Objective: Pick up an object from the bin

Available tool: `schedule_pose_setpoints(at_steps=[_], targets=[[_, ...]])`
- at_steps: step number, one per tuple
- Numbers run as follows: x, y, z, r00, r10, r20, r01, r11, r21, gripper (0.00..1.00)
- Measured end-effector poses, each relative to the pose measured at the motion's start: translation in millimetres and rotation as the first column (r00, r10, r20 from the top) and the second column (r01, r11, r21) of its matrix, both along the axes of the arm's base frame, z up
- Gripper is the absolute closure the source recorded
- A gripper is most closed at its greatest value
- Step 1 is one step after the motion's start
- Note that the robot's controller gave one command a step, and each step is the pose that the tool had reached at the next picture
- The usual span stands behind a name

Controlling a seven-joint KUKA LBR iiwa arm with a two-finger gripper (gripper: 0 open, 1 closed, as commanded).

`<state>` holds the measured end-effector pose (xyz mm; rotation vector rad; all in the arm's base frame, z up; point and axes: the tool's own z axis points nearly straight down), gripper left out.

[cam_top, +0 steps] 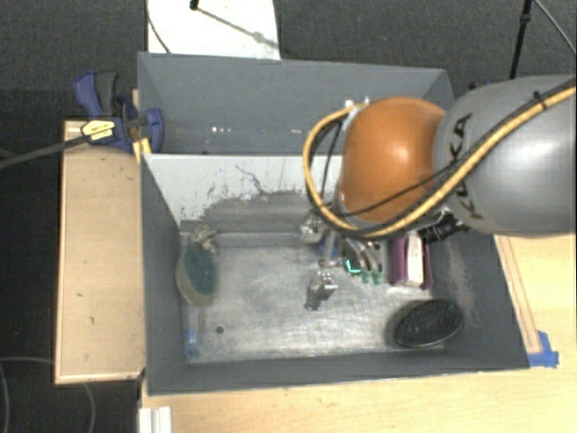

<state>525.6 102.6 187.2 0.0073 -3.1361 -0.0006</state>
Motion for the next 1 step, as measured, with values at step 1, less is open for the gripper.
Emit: schedule_pose_setpoints(at_steps=[1], targets=[[60.0, -1.1, 18.3, 0.999, -0.04, 0.013, 0.04, 0.999, 0.002, 0.0]])
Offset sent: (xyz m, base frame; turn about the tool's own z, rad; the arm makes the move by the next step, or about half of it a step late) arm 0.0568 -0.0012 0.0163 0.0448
